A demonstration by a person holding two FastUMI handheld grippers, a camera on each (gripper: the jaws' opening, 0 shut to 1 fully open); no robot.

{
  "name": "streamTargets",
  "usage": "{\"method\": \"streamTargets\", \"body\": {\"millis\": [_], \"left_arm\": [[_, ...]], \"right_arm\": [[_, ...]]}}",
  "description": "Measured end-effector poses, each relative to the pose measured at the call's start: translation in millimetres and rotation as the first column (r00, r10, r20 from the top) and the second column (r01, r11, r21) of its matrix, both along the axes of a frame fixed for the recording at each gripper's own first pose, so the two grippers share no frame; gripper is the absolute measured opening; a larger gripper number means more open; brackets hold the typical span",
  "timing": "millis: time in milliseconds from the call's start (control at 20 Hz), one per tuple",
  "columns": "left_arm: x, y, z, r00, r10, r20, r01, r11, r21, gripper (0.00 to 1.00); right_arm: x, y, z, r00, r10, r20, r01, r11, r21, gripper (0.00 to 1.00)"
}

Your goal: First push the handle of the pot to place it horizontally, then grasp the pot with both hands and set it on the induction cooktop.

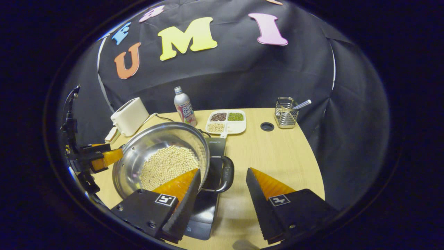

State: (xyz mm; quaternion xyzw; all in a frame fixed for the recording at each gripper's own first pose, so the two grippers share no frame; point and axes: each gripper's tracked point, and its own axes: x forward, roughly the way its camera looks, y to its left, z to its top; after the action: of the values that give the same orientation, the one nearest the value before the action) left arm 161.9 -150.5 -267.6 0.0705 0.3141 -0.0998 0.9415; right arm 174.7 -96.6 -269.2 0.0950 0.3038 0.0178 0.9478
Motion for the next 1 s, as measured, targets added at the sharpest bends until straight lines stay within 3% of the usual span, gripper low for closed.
{"method": "streamTargets", "body": {"millis": [150, 350, 650, 850, 1000], "left_arm": [[-11.8, -0.8, 9.4, 1.0, 0.006, 0.008, -0.006, 1.0, 0.006, 1.0], [-30.1, -5.1, 24.3, 0.999, 0.015, 0.03, -0.016, 1.0, 0.013, 0.97], [-62.1, -16.2, 65.4, 0.995, -0.009, 0.095, 0.008, 1.0, 0.008, 0.97], [-78.3, -24.1, 119.6, 0.979, -0.044, 0.2, 0.053, 0.998, -0.041, 0.97], [-93.1, -17.5, 169.0, 0.947, -0.094, 0.308, 0.103, 0.995, -0.016, 0.97]], "right_arm": [[-6.9, -0.6, 12.0, 0.999, 0.022, 0.038, -0.021, 1.0, -0.021, 0.82], [-20.5, 6.0, 23.3, 0.995, 0.069, 0.076, -0.068, 0.998, -0.013, 0.83], [-40.5, 3.9, 61.4, 0.983, 0.066, 0.17, -0.059, 0.997, -0.049, 0.82], [-62.7, 6.3, 119.8, 0.958, 0.055, 0.282, -0.024, 0.993, -0.113, 0.82], [-83.4, 12.1, 173.2, 0.922, 0.039, 0.385, 0.027, 0.986, -0.166, 0.83]]}}
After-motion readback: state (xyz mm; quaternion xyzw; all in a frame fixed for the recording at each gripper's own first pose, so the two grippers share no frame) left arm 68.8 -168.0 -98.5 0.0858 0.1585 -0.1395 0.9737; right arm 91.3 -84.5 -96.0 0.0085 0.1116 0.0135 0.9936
